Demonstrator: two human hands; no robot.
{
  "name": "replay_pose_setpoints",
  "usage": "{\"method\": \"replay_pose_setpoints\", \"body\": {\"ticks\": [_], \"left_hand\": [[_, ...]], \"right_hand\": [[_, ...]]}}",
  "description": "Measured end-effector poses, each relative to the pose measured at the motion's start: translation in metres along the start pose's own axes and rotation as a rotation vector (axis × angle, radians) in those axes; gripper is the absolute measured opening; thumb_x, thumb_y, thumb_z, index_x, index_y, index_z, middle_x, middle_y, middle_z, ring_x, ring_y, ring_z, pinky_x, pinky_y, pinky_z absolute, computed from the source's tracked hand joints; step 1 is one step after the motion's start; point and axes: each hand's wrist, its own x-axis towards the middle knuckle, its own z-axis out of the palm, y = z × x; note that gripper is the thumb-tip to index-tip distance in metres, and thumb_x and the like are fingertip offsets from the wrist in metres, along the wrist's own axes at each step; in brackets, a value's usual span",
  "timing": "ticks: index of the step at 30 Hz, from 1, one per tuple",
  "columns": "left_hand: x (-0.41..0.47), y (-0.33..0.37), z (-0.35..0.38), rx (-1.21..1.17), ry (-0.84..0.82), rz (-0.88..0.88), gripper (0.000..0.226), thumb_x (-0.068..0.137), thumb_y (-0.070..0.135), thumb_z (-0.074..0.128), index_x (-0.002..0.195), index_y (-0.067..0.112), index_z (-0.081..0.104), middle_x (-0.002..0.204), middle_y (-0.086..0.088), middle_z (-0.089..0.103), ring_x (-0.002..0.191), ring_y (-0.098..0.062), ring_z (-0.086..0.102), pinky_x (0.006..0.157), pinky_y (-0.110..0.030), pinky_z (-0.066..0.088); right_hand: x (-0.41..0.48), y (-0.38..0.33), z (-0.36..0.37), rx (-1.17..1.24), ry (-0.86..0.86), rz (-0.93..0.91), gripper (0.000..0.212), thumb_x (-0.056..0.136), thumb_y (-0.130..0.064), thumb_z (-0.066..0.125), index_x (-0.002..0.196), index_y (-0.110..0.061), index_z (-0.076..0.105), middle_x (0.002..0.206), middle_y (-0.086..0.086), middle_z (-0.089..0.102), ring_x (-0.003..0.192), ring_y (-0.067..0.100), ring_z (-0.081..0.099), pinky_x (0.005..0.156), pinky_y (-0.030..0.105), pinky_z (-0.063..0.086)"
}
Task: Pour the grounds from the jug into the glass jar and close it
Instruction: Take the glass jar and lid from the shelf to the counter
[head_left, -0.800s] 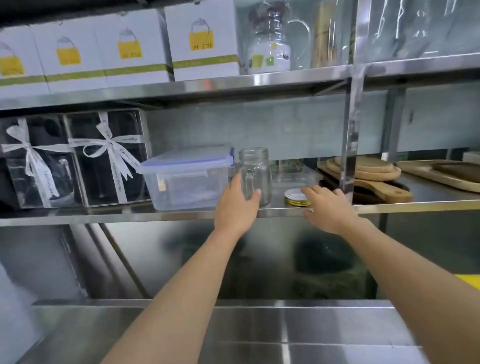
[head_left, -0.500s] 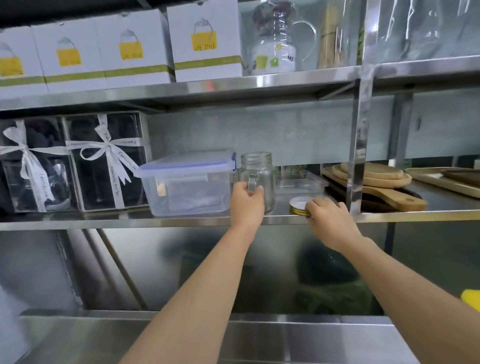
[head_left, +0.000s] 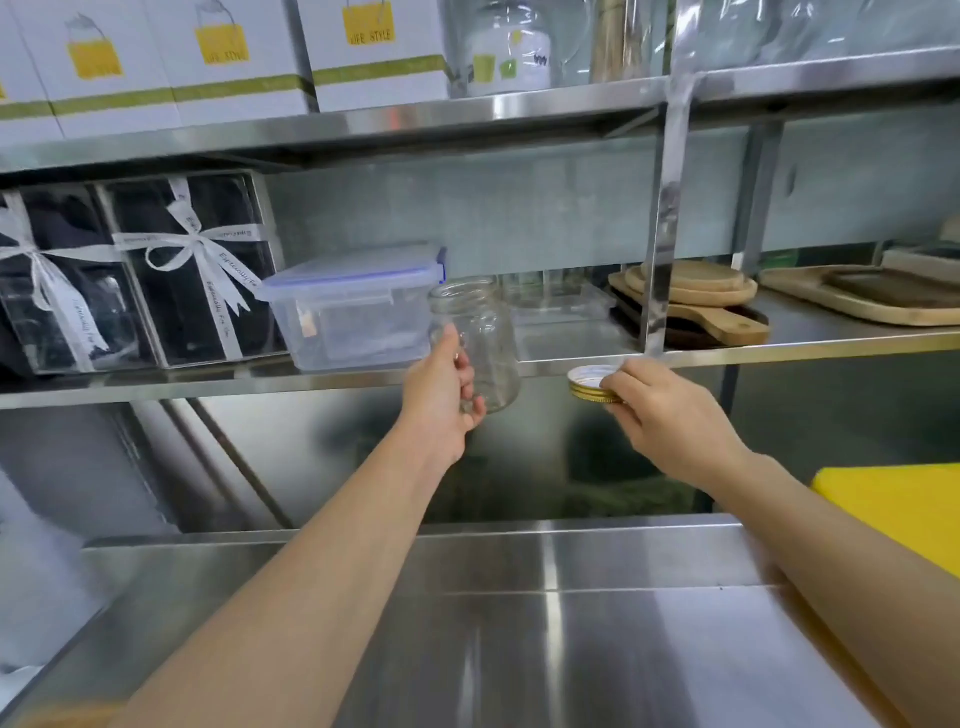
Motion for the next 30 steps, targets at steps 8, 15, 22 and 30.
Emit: {"method": "replay_pose_setpoints", "body": {"ticks": [8,15,22,30], "left_hand": [[-0.091,-0.045,-0.077,0.107,0.067,-0.07,0.038,0.092,0.04,0.056,0.061,0.018,0.052,0.044,0.007,0.035,0.051,-0.012,0.032,0.062,-0.027,0.042],[-0.165,-0.091,-0.143,0.092,0.164,-0.195,0.039,0.091,0.038,0.059,0.059,0.018,0.048,0.044,0.007,0.034,0.05,-0.012,0.029,0.062,-0.028,0.041],[-0.229,-0.126,-0.186,0.014,0.208,-0.268,0.043,0.091,0.034,0.06,0.055,0.018,0.044,0.039,0.007,0.032,0.038,-0.009,0.028,0.062,-0.027,0.039],[-0.274,-0.149,-0.21,-0.015,0.193,-0.29,0.044,0.091,0.03,0.06,0.053,0.015,0.043,0.039,0.005,0.032,0.034,-0.009,0.028,0.064,-0.028,0.039]], "right_hand": [[-0.07,-0.054,-0.051,-0.014,0.044,-0.056,0.02,0.083,-0.015,0.048,0.084,-0.002,0.064,0.074,0.011,0.062,0.061,0.028,0.056,0.041,0.034,0.048],[-0.155,-0.084,-0.06,-0.026,-0.062,0.028,0.022,0.083,-0.019,0.048,0.083,-0.005,0.065,0.075,0.013,0.063,0.063,0.031,0.059,0.044,0.038,0.05],[-0.247,-0.109,-0.053,-0.072,-0.164,0.126,0.014,0.064,-0.002,0.073,0.072,-0.007,0.063,0.065,0.01,0.059,0.054,0.031,0.057,0.038,0.032,0.043],[-0.311,-0.141,-0.055,-0.074,-0.319,0.105,0.031,0.045,-0.001,0.084,0.064,-0.011,0.062,0.058,0.003,0.057,0.049,0.026,0.055,0.035,0.029,0.043]]}}
